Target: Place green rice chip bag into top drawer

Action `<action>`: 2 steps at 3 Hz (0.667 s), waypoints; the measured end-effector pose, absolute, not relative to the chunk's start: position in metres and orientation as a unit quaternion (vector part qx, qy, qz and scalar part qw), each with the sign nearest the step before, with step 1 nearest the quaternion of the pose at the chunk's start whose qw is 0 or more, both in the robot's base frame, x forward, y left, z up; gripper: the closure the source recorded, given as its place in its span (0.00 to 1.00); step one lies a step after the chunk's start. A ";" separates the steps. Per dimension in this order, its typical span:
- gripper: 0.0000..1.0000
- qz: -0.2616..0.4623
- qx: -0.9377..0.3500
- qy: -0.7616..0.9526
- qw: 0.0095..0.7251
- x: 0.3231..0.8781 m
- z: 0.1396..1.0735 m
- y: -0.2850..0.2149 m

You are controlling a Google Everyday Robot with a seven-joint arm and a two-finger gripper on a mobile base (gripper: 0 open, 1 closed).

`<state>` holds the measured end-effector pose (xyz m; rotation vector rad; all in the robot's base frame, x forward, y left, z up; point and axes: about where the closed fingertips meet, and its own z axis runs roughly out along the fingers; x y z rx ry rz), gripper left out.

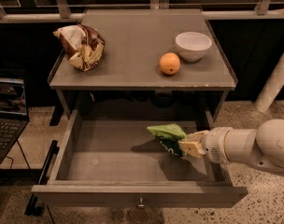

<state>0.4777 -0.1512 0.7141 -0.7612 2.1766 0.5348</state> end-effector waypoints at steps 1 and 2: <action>0.59 0.209 -0.298 0.851 0.378 0.478 0.714 -0.151; 0.36 0.209 -0.298 0.851 0.378 0.478 0.714 -0.151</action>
Offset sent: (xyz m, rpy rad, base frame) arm 0.0000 0.0000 0.0000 0.0000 0.0000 0.0001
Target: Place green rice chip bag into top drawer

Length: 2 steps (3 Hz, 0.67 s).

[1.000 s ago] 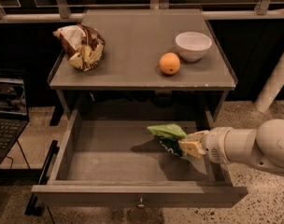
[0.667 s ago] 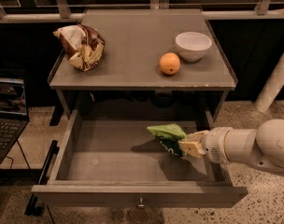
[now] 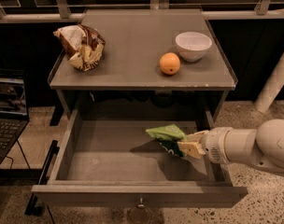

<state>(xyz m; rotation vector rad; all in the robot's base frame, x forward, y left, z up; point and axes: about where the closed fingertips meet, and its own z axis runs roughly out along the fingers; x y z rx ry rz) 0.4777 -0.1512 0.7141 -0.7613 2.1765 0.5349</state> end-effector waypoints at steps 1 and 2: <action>0.11 0.209 -0.298 0.851 0.378 0.478 0.714 -0.151; 0.00 0.209 -0.298 0.851 0.378 0.478 0.714 -0.151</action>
Offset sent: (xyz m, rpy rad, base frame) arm 0.0000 0.0000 0.0000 0.0000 0.0000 0.0001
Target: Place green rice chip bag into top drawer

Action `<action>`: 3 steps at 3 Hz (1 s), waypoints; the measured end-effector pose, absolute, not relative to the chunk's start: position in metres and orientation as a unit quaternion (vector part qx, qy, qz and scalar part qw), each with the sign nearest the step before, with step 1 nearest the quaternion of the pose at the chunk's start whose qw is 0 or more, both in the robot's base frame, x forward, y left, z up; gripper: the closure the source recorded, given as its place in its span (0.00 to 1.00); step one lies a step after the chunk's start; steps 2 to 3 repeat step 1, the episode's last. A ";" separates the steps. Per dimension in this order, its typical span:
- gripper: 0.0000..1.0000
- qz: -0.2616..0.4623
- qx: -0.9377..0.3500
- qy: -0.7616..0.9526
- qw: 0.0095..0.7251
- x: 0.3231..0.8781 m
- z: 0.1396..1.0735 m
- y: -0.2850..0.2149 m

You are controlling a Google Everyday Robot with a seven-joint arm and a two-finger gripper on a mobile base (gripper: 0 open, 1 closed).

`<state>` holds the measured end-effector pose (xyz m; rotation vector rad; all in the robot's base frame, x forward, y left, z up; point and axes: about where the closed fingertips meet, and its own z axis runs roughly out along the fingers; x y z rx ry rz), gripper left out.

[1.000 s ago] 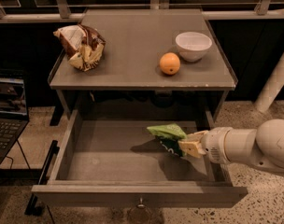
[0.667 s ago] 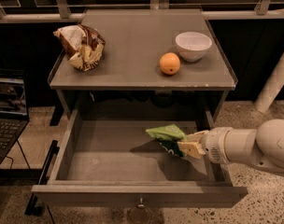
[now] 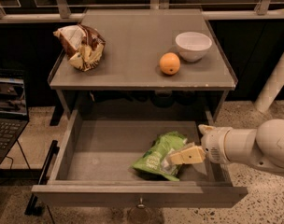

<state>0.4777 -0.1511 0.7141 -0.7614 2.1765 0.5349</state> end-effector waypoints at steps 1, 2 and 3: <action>0.00 0.209 -0.298 0.851 0.378 0.478 0.714 -0.151; 0.00 0.209 -0.298 0.851 0.378 0.478 0.714 -0.151; 0.00 0.209 -0.298 0.851 0.378 0.478 0.714 -0.151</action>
Offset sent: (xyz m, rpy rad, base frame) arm 0.0000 0.0000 0.0000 0.0000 0.0000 0.0000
